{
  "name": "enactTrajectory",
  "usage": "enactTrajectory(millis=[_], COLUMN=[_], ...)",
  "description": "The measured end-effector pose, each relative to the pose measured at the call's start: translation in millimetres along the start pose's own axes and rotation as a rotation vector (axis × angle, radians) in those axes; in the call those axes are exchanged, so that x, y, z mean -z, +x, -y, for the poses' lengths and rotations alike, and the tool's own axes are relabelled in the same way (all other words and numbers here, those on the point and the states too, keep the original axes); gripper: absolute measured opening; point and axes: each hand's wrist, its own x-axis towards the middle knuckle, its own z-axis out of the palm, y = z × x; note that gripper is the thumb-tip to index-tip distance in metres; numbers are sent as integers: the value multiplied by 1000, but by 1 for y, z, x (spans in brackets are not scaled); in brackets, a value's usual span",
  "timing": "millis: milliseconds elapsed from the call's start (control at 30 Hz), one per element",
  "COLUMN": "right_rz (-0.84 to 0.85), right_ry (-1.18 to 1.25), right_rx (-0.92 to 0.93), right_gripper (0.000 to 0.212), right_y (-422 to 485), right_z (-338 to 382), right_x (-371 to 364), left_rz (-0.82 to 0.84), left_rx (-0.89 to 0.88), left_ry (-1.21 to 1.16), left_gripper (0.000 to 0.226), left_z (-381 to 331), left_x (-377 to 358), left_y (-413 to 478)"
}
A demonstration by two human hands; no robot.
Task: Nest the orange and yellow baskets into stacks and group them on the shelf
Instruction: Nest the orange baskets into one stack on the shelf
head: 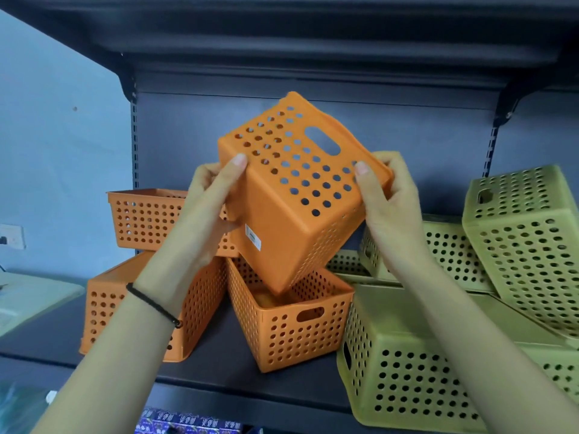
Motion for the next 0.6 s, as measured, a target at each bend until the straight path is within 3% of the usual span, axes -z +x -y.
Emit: enactTrajectory(millis=[100, 200, 333, 467, 600], right_rz=[-1, 11, 3, 25, 132], right_ry=[-36, 14, 90, 64, 4], right_rx=[-39, -207, -327, -299, -242], right_gripper=[24, 41, 36, 39, 50], right_y=[0, -5, -15, -23, -24], right_z=[-10, -25, -43, -50, -52], right_x=[4, 6, 6, 4, 2], left_rz=[-28, -52, -18, 45, 121], left_rx=[-57, -110, -166, -189, -102], left_ry=[-14, -16, 113, 218, 309], left_gripper=[54, 53, 57, 73, 97], left_z=[8, 34, 69, 79, 84], left_x=[-7, -13, -16, -6, 7], left_y=[-11, -25, -44, -49, -52])
